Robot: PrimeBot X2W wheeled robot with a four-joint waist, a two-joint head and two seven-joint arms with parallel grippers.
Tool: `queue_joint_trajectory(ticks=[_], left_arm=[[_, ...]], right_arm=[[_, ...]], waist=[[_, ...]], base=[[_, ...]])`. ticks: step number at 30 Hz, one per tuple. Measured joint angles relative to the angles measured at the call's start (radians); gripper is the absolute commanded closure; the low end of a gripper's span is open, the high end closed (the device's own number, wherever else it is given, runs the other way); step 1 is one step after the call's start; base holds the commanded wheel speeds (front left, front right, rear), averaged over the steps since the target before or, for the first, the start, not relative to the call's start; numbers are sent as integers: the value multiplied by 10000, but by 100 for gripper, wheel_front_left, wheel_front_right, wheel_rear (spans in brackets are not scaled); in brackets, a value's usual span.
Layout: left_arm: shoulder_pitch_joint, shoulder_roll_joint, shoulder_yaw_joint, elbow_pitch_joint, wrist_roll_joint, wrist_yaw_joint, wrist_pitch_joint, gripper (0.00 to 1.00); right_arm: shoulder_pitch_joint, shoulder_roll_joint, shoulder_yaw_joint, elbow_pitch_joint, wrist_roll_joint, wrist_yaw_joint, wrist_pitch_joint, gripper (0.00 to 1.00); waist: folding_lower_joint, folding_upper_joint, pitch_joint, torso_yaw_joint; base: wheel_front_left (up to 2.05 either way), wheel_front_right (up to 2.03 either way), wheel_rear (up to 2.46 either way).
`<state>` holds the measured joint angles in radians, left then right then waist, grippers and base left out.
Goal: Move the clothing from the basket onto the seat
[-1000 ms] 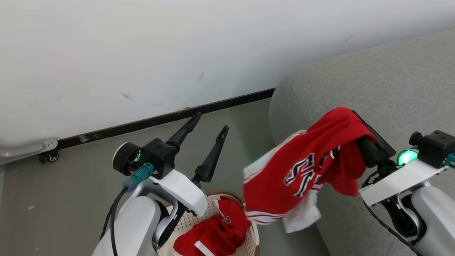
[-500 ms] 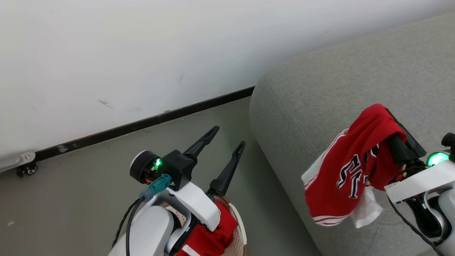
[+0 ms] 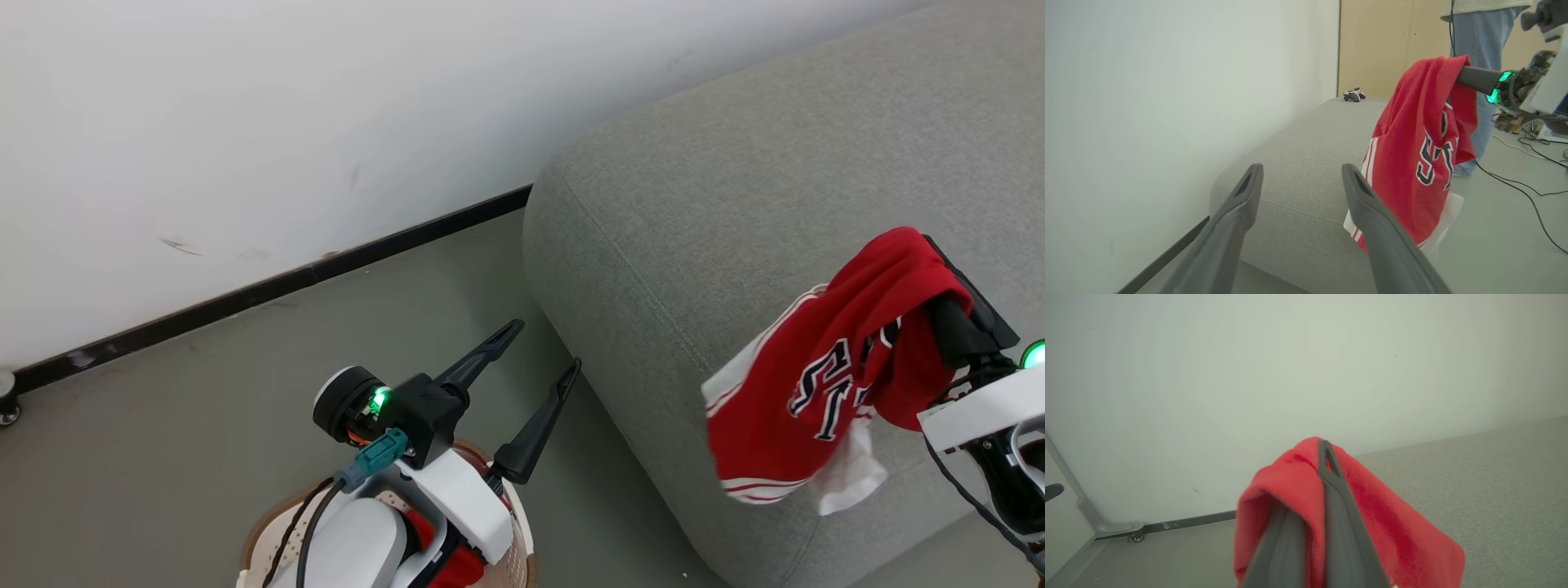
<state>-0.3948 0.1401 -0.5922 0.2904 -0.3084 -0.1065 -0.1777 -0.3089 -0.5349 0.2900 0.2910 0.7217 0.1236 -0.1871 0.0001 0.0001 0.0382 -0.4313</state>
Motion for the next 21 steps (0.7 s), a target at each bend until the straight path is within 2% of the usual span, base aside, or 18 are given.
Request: queue_joint_trajectory(ticks=[5, 13, 21], left_arm=[[55, 54, -40, -96, 0, -2, -2, 0], [178, 171, 52, -347, -4, 0, -38, 0], [203, 408, 75, -677, 142, 46, -46, 0]], right_arm=[[-177, -35, -10, 29, 17, 0, 215, 100], [-1587, -161, 0, 476, -4, 0, 767, 100], [-3039, -291, -270, 1306, -105, 0, 1060, 100]], waist=[[0, 0, 102, -197], [0, 0, 364, -541], [0, 0, 680, -561]], base=[[0, 0, 0], [0, 0, 0], [0, 0, 0]])
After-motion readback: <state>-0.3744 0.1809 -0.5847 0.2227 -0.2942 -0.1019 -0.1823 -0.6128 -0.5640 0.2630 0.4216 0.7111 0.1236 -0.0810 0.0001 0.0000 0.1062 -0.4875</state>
